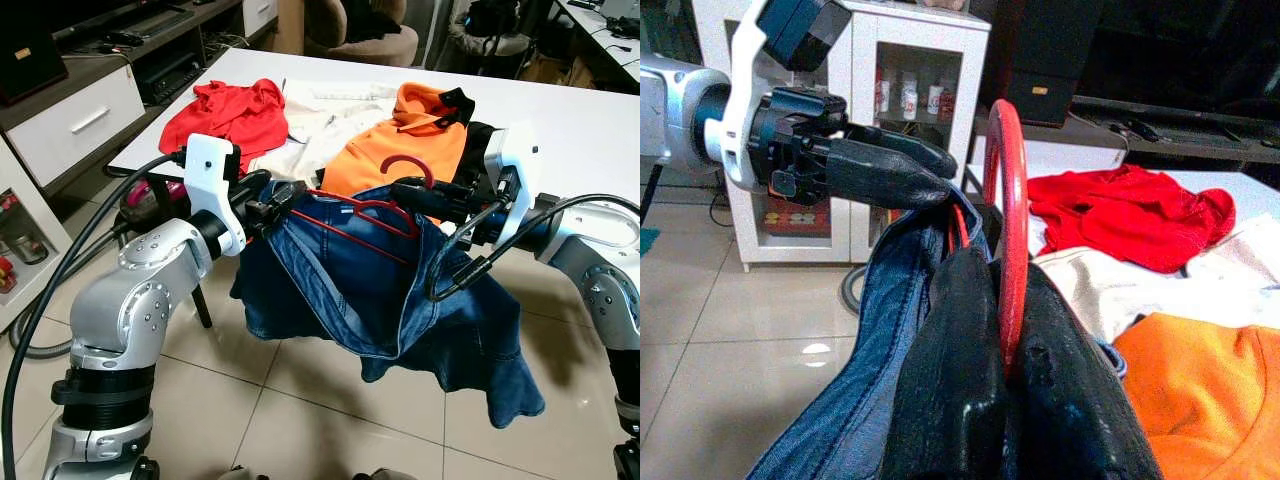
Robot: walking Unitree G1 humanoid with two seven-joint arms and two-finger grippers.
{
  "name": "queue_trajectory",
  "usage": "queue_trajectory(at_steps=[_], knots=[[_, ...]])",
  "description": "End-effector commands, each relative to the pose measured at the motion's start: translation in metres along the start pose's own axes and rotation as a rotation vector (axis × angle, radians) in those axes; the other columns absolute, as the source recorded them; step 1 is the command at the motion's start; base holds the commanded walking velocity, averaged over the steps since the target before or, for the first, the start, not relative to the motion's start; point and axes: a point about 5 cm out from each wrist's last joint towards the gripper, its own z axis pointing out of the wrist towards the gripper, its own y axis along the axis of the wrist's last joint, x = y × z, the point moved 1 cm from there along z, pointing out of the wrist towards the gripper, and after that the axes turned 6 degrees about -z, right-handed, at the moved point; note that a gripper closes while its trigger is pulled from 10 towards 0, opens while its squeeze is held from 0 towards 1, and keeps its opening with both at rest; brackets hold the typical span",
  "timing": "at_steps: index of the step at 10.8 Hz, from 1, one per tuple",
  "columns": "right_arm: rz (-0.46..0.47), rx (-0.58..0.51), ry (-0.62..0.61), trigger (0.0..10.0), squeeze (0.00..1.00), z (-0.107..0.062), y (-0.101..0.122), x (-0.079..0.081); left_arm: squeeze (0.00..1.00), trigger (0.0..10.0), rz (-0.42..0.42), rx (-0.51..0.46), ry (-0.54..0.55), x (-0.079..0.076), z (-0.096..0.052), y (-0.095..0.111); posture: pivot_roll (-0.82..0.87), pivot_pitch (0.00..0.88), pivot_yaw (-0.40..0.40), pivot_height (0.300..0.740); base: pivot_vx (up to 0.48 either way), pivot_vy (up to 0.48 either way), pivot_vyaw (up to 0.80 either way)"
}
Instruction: Hang hanger
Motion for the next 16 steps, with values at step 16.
queue_trajectory(at_steps=[16], knots=[[-0.028,-0.089,0.056,0.0,0.0,0.003,0.03,-0.008,0.0,10.0,0.168,0.03,0.159,0.019,0.001,-0.007,-0.16,0.0,-0.021,0.74,0.0,0.0,0.0]])
